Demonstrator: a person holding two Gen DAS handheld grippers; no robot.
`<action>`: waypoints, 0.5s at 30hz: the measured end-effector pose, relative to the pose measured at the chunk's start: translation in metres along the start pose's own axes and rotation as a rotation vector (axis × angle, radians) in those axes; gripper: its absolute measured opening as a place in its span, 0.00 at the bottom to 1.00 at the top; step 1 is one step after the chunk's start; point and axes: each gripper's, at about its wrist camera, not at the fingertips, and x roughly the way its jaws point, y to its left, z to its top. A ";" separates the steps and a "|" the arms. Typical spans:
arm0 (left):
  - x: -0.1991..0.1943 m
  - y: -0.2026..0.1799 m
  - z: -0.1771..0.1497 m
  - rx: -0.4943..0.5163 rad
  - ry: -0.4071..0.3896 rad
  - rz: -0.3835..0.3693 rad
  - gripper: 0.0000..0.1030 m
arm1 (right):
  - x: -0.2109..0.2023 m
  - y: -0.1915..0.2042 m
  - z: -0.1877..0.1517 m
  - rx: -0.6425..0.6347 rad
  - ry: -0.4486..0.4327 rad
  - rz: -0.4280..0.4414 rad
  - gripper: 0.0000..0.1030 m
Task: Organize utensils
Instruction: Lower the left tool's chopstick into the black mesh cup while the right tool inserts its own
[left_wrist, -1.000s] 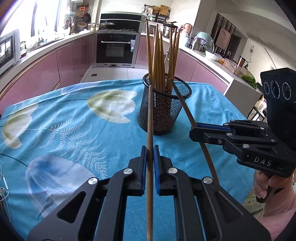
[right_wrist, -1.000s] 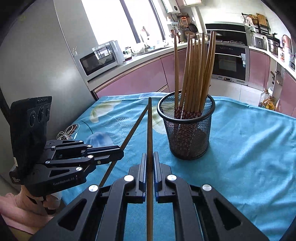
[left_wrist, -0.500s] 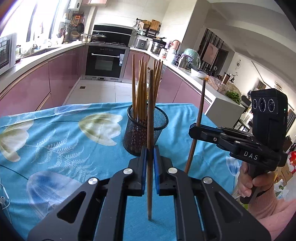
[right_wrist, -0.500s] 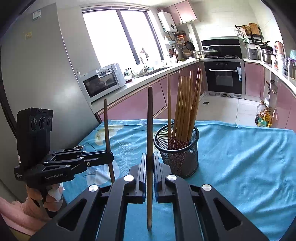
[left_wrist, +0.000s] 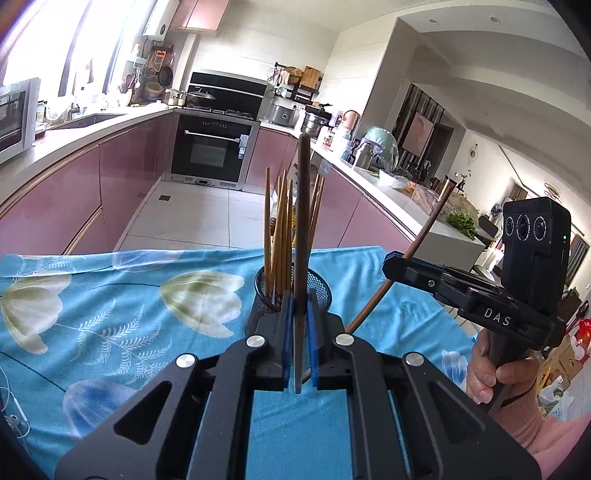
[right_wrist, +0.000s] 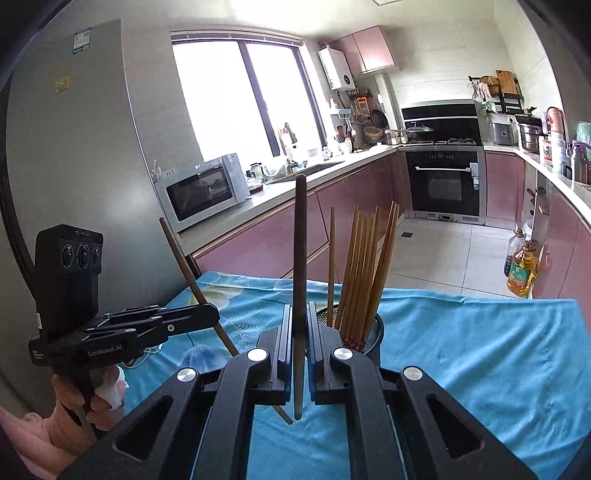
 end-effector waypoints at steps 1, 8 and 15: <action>0.000 -0.001 0.003 0.000 -0.006 0.003 0.07 | 0.000 0.000 0.003 -0.002 -0.005 -0.001 0.06; -0.006 -0.007 0.023 0.017 -0.045 0.000 0.07 | -0.004 0.000 0.017 -0.011 -0.029 -0.005 0.06; -0.011 -0.018 0.043 0.042 -0.082 -0.001 0.08 | -0.007 -0.002 0.031 -0.008 -0.050 -0.006 0.06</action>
